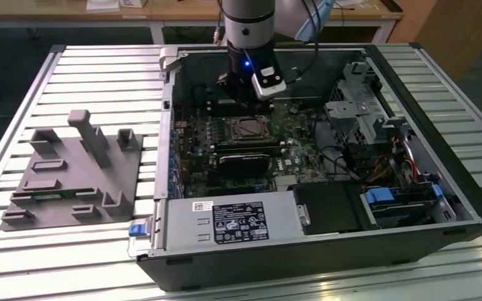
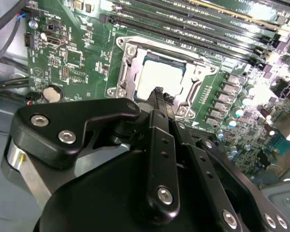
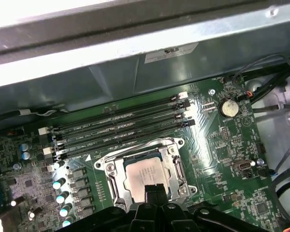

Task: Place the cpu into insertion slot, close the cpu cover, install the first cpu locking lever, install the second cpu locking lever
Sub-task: 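Install the second cpu locking lever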

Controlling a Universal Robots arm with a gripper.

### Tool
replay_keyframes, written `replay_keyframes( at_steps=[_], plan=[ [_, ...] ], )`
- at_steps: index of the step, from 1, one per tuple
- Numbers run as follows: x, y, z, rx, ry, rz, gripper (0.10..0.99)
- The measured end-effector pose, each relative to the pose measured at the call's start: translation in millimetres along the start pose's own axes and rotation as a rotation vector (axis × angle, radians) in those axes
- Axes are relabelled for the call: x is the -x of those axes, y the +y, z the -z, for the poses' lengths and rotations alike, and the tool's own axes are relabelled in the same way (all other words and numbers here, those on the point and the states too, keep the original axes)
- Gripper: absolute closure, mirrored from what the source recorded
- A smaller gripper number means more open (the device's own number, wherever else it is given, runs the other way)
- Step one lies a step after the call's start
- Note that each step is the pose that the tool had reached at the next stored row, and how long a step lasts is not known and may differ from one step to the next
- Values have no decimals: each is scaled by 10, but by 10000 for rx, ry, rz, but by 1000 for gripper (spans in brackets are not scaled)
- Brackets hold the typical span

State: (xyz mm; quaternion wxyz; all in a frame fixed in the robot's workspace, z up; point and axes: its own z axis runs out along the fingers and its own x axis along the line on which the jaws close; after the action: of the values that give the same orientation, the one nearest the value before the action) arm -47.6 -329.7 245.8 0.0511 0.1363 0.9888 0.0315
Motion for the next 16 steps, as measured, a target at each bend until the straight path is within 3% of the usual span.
replay_keyframes(
  at_steps=[8,16],
  plan=[
    [3,-3,11,-17,14,1,980],
    [37,-98,6,-146,229,-4,980]
  ],
)
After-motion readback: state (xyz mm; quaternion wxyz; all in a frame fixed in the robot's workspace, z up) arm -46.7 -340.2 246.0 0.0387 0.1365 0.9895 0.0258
